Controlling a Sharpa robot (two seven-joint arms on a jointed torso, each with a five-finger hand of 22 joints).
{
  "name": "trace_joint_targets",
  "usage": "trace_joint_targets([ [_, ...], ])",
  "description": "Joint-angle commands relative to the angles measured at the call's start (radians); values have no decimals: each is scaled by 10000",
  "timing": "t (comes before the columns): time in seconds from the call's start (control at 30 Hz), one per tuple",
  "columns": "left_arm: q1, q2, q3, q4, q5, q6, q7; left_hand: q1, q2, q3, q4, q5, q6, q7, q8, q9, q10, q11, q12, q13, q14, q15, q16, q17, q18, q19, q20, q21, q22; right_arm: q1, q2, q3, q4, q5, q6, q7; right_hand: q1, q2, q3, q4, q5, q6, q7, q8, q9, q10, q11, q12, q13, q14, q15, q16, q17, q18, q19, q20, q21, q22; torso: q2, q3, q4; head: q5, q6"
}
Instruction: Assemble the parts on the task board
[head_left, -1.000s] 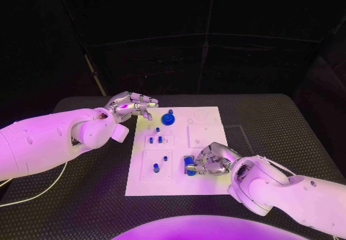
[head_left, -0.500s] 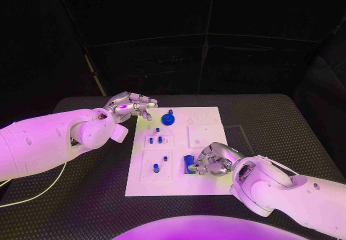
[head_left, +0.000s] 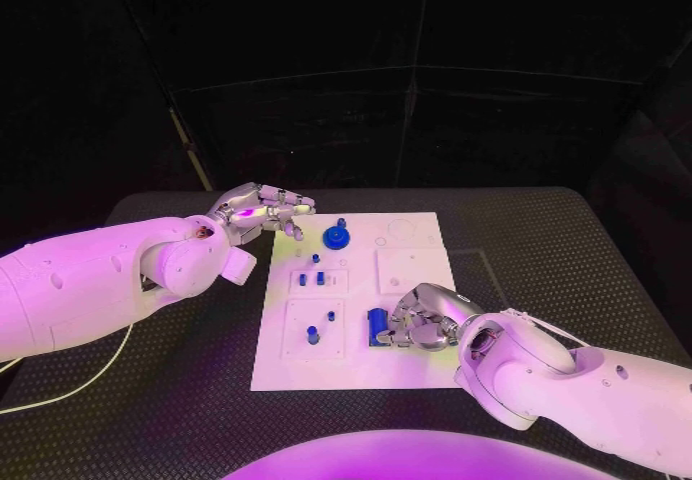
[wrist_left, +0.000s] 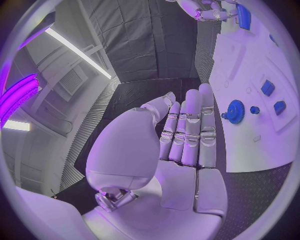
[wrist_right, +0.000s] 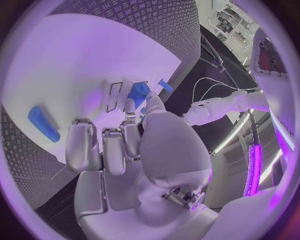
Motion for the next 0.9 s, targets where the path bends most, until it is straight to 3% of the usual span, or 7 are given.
trace_joint_targets([
  [0.03, 17, -3, 7, 24, 41, 101, 18, 13, 75, -53, -4, -18, -68, 32, -45, -8, -78, -11, 40, -5, -62, 7, 19, -14, 130, -40, 14, -66, -13, 24, 9, 19, -64, -204, 261, -73, 85, -122, -141, -54, -135, 65, 4, 57, 15, 37, -55, 25, 179, 834, -66, 25, 1525, -56, 4, -73, 40, -13, -9, 2, -13, 17, -19],
  [0.4, 16, 2, 7, 6, 41, 125, -5, 16, 79, -52, -6, -17, -68, 32, -46, -8, -80, -11, 41, -5, -62, 7, 20, -17, 130, -39, 14, -67, -14, 24, -24, 19, -66, -208, 832, -15, 277, -417, -438, -234, -674, 118, 13, 79, 38, 44, -49, 19, 204, 832, -62, 19, 1527, -48, -29, -75, 11, -50, -13, 10, -13, 5, -16],
  [0.47, 16, 3, 7, 2, 41, 130, -15, 16, 79, -52, -6, -17, -68, 32, -46, -8, -80, -11, 41, -5, -62, 7, 20, -17, 130, -39, 14, -67, -14, 24, -52, 19, -43, -209, 800, 10, 141, -505, -571, -169, -992, 118, 27, 85, 44, 42, -34, 12, 204, 830, -48, 15, 1522, -49, -33, -68, 6, -52, -15, 13, -12, 9, -13],
  [0.57, 16, 2, 7, -3, 41, 133, -27, 19, 80, -52, -8, -17, -69, 32, -46, -8, -82, -11, 42, -5, -63, 7, 21, -19, 130, -39, 13, -67, -15, 24, -131, 19, 21, -209, 656, 68, -202, -690, -795, 87, -1907, 116, 18, 105, 63, 53, -34, 24, 225, 829, -44, 10, 1520, -48, -33, -57, 1, -48, -11, 13, -9, -2, -13],
  [0.6, 15, 1, 7, -7, 41, 132, -29, 22, 81, -52, -11, -17, -71, 32, -47, -9, -84, -11, 42, -6, -63, 6, 22, -22, 131, -39, 13, -68, -16, 24, -172, 19, 52, -208, 590, 87, -325, -786, -851, 201, -1997, 117, 11, 113, 70, 61, -37, 36, 238, 829, -47, 8, 1517, -47, -34, -59, -1, -51, -13, 12, -13, -3, -11],
  [0.73, 14, 0, 6, -18, 41, 132, -31, 22, 81, -52, -11, -17, -71, 32, -47, -9, -84, -11, 42, -6, -63, 6, 22, -22, 131, -39, 13, -68, -16, 24, -377, 20, 207, -204, 271, 171, -525, -982, -852, 564, -2018, 123, -15, 144, 94, 73, -59, 51, 262, 827, -68, 0, 1508, -48, -26, -75, 0, -39, -21, 14, -25, 1, -19],
  [0.9, 11, 5, 5, -27, 41, 135, -19, 22, 81, -52, -11, -17, -71, 32, -47, -9, -84, -11, 42, -6, -63, 6, 22, -22, 131, -39, 13, -68, -16, 27, -866, 25, 516, 43, -432, 441, -591, -958, -787, 635, -1997, 74, -7, 125, 91, 57, -57, 20, 238, 825, -71, -6, 1500, -47, -27, -81, -4, -42, -21, 9, -22, -46, 18],
])
